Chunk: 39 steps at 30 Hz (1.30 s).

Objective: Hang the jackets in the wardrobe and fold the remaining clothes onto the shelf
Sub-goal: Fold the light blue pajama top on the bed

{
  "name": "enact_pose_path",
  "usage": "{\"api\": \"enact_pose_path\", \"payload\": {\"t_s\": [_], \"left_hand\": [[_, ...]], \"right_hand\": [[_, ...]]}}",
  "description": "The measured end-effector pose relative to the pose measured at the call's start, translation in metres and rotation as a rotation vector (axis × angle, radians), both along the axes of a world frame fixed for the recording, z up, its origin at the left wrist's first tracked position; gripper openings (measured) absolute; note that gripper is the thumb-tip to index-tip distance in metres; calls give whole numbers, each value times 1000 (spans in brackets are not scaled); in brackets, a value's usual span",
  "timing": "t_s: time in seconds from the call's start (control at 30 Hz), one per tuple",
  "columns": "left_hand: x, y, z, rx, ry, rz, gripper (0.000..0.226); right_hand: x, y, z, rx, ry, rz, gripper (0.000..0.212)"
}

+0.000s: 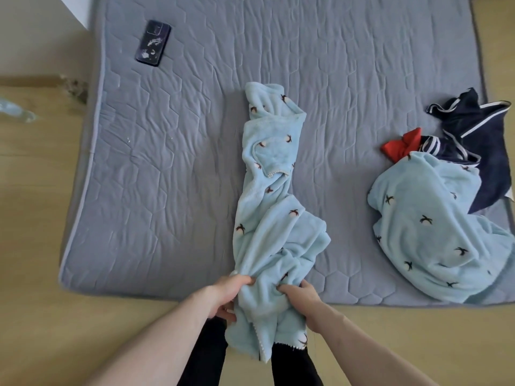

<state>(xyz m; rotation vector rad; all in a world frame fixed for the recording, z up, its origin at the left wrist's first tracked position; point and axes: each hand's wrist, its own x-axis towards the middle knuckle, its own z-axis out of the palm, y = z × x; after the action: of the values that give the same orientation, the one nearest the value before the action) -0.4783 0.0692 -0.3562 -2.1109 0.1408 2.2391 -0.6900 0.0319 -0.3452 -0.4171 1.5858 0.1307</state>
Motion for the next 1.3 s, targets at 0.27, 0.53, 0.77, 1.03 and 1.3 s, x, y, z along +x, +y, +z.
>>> {"api": "enact_pose_path", "payload": {"t_s": [0.27, 0.53, 0.77, 1.03, 1.3], "left_hand": [[9, 5, 80, 112, 6, -149, 61], [13, -104, 107, -324, -322, -152, 53], [47, -240, 115, -327, -72, -136, 26], [90, -324, 55, -532, -217, 517, 45], [68, -272, 10, -719, -400, 59, 44]], "right_hand": [[15, 9, 67, 134, 122, 243, 51], [33, -105, 102, -257, 180, 440, 55], [43, -243, 116, -44, -78, 348, 21], [55, -321, 50, -301, -167, -424, 50], [22, -226, -29, -644, 371, 102, 81]]}}
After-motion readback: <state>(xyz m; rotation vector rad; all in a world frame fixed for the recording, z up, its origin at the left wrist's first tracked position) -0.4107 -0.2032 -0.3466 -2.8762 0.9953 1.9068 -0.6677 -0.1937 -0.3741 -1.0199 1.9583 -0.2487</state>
